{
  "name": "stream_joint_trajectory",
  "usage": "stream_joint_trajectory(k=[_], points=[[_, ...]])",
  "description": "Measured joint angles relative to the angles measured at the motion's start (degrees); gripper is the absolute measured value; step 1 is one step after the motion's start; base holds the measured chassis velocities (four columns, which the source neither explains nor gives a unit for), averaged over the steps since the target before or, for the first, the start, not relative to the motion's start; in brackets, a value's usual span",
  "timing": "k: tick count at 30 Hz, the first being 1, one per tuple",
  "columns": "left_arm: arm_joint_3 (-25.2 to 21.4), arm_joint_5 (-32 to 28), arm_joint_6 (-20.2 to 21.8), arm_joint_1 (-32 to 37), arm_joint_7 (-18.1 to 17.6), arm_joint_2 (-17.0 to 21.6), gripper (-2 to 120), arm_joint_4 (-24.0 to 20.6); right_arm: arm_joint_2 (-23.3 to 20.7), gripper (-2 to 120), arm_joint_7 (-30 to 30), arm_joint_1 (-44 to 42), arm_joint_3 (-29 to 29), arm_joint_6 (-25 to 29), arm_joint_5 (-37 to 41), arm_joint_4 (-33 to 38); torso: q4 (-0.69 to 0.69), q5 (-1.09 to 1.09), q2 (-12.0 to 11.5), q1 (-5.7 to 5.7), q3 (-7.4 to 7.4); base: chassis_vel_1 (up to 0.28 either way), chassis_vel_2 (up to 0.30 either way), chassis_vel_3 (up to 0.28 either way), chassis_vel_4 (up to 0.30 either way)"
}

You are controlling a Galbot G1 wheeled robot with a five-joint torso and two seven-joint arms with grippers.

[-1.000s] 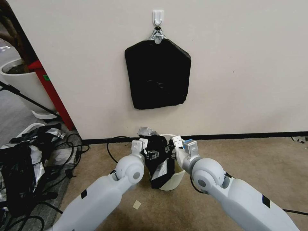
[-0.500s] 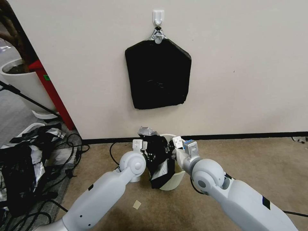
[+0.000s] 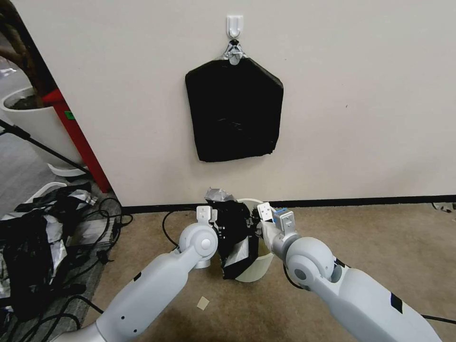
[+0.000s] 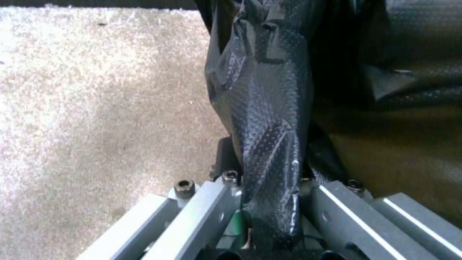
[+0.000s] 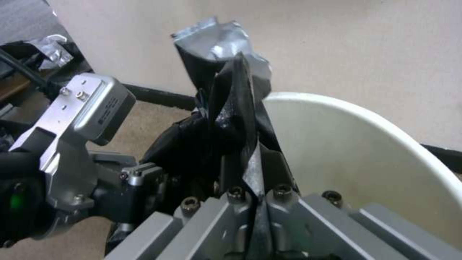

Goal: Place a trash bag onto the trash bin.

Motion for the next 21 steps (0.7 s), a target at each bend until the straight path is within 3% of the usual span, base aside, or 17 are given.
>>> stream_joint_trajectory(k=[5,9,11,14,17,18,21], points=[[-0.30,-0.32,-1.18,0.45,1.42,1.25,3,-0.15,-0.15,0,-0.07,-0.65,0.06,0.56,-0.75,0.66,0.00,0.00,0.01,0.00,0.00,0.000,0.000,0.000,0.000],[-0.73,0.54,-2.31,1.19,4.53,3.32,3,-1.39,-0.54,0,-1.40,-1.22,0.67,1.57,-1.61,2.01,-0.02,-0.02,0.00,0.00,0.01,0.000,0.000,0.000,0.000],[-1.39,4.42,-4.88,2.48,9.83,5.76,3,-3.14,-0.87,0,-2.86,-1.77,1.78,2.80,-2.53,3.48,0.01,0.02,0.00,0.00,0.02,0.000,0.000,0.000,0.000],[-1.91,6.41,-6.19,3.36,12.41,6.80,3,-4.24,-1.18,0,-3.81,-2.04,2.41,3.40,-2.79,4.66,0.02,0.01,0.00,0.00,0.02,0.000,0.000,0.000,0.000],[-4.66,11.97,-11.20,7.50,20.54,10.49,3,-8.28,-2.35,0,-5.90,-2.46,4.46,5.67,-4.26,7.84,0.01,-0.01,0.00,0.00,0.02,0.000,0.000,0.000,0.000],[-4.66,11.97,-11.20,7.50,20.54,10.49,3,-8.28,-2.35,0,-5.90,-2.46,4.46,5.67,-4.26,7.84,0.01,-0.01,0.00,0.00,0.02,0.000,0.000,0.000,0.000],[-7.16,14.02,-15.82,11.63,26.68,13.59,3,-11.62,-3.33,0,-6.12,-1.63,5.06,7.10,-4.97,8.84,0.01,0.00,0.00,0.00,0.01,0.000,0.000,0.000,0.000]])
